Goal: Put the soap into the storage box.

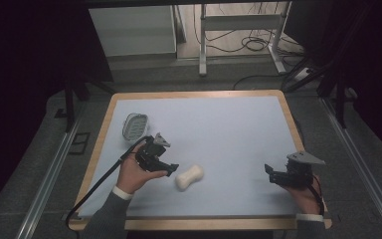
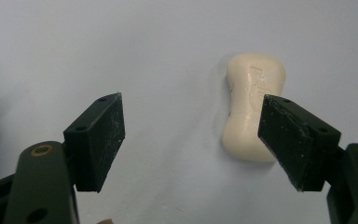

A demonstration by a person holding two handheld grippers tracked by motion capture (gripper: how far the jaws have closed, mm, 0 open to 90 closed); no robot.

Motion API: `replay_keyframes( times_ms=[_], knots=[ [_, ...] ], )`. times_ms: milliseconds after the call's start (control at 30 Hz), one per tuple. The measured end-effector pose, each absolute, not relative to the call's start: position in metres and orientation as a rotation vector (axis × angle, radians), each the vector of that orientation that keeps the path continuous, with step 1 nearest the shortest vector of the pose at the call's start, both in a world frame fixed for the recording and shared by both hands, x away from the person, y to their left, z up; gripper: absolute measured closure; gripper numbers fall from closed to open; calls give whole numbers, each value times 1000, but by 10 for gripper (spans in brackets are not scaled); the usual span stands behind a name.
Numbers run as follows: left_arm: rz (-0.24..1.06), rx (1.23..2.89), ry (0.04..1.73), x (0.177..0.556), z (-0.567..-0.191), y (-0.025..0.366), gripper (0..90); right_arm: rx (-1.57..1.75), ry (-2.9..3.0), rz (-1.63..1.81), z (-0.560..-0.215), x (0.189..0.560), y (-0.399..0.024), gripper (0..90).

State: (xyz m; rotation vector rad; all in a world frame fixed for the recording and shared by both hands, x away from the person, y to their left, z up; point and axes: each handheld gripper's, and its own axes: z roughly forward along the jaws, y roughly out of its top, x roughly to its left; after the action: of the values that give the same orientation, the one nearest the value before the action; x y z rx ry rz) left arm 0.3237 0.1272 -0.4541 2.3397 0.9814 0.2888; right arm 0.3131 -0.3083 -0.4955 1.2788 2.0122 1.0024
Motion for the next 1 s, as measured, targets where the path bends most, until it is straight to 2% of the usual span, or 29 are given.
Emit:
replay_keyframes(
  times_ms=[233,767,1000],
  knots=[
    [239,2324,984,327,-459,119,228,1313,2012,969,-497,315,-310,68],
    [195,2440,919,330,-475,78,230,1310,2019,958,-498,315,-308,73],
    [168,2513,915,330,-492,67,229,1315,2019,950,-500,316,-307,73]
  ],
)
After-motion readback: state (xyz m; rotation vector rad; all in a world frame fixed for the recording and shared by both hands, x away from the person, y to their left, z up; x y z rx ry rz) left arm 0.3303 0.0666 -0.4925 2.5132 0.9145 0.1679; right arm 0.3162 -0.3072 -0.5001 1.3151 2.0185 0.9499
